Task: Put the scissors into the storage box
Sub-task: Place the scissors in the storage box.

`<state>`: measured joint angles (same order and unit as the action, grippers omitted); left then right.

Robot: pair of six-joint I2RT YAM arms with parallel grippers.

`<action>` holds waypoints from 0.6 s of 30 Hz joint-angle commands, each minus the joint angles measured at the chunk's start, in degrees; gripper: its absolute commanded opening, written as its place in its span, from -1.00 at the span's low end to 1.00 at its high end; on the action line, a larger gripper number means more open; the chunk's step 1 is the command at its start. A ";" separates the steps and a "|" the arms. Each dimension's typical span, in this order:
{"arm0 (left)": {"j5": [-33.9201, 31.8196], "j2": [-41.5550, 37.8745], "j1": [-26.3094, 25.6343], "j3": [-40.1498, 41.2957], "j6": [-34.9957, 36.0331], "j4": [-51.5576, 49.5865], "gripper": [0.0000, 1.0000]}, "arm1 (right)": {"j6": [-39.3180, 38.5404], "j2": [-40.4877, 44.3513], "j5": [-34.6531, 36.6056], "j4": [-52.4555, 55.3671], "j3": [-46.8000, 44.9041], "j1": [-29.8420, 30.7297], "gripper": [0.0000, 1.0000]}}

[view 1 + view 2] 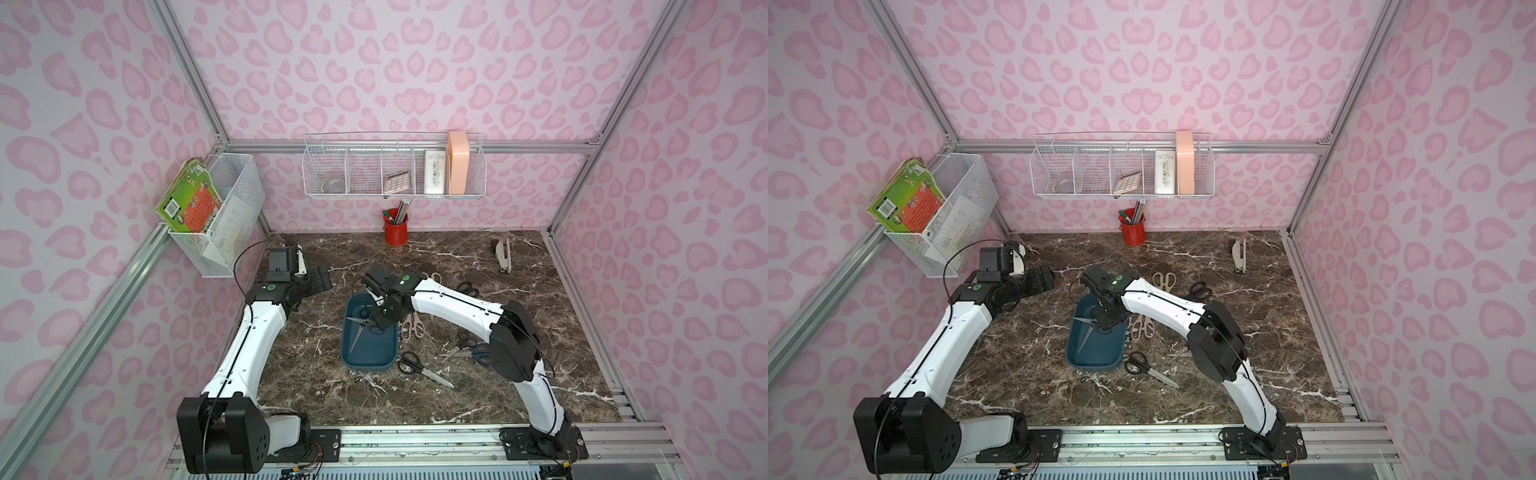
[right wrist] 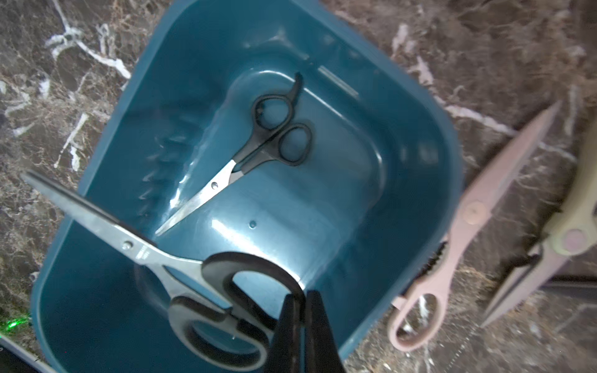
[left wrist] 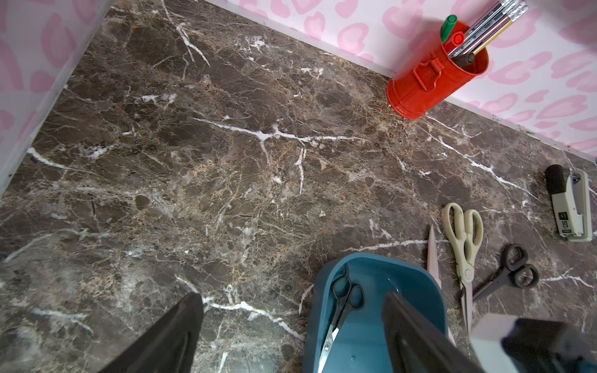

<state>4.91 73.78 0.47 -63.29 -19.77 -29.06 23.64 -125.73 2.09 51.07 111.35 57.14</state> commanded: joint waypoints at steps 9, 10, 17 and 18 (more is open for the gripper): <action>-1.83 -0.13 1.38 0.30 -1.76 -0.91 0.84 | -0.17 -7.04 1.42 1.57 3.63 1.11 -1.00; -1.82 -0.13 1.38 0.38 -1.76 -0.83 0.84 | -0.18 -7.21 1.41 1.52 3.70 1.04 -1.00; -1.18 0.14 1.43 0.53 -1.94 -0.62 0.83 | -0.09 -7.08 2.48 2.58 3.85 0.71 -0.95; -1.05 0.23 1.40 0.51 -1.94 -0.56 0.83 | -0.08 -6.69 2.85 2.78 3.54 0.74 -1.00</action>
<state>3.46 73.78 1.83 -62.81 -21.32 -29.63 23.64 -133.23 3.16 52.38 115.04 58.02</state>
